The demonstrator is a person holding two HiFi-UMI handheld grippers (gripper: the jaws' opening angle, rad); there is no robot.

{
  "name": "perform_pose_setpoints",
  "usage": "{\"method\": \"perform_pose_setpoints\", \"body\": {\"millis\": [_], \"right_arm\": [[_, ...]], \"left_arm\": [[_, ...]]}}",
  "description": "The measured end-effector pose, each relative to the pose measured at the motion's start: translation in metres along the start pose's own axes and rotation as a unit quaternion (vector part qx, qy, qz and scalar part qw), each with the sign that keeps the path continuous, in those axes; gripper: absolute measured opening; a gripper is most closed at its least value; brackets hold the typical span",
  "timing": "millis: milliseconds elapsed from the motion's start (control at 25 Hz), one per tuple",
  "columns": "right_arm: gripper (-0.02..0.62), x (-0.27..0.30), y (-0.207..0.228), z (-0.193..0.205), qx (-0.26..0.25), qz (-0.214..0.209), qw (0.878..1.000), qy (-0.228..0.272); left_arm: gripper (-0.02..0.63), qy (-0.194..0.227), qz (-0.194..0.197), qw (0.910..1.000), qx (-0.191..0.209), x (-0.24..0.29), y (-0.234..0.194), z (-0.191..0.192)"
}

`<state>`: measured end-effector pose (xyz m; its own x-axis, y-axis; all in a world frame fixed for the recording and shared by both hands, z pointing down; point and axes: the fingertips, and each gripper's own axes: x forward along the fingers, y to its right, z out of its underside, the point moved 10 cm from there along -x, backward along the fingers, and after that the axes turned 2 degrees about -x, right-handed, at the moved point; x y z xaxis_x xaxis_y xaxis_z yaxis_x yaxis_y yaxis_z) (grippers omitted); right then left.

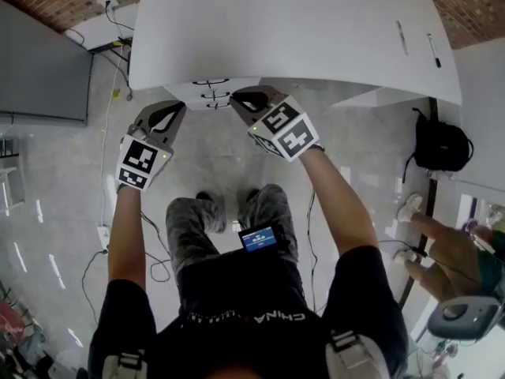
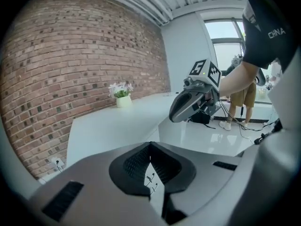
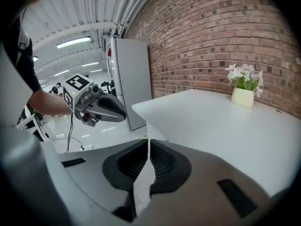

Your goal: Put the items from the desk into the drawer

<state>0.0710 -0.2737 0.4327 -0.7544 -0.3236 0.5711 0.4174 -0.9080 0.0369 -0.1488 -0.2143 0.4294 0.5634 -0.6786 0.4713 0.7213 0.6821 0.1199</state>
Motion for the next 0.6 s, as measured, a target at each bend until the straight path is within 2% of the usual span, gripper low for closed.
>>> {"method": "perform_pose_setpoints", "body": {"millis": [120, 280, 400, 600], "right_arm": [[0.026, -0.043, -0.008, -0.04, 0.023, 0.003, 1.0, -0.008], [0.026, -0.106, -0.026, -0.074, 0.072, 0.006, 0.997, -0.015], [0.025, -0.148, -0.038, -0.091, 0.093, 0.016, 0.995, -0.021], [0.025, -0.194, -0.058, -0.098, 0.103, 0.047, 0.994, -0.005]], "left_arm": [[0.011, -0.008, 0.008, 0.9999, -0.01, -0.031, 0.008, -0.049], [0.011, -0.033, 0.013, 0.9988, -0.035, -0.073, 0.024, -0.103], [0.011, -0.021, 0.005, 0.9983, -0.053, -0.096, 0.037, -0.142], [0.011, -0.009, -0.003, 0.9982, -0.059, -0.121, 0.07, -0.173]]}}
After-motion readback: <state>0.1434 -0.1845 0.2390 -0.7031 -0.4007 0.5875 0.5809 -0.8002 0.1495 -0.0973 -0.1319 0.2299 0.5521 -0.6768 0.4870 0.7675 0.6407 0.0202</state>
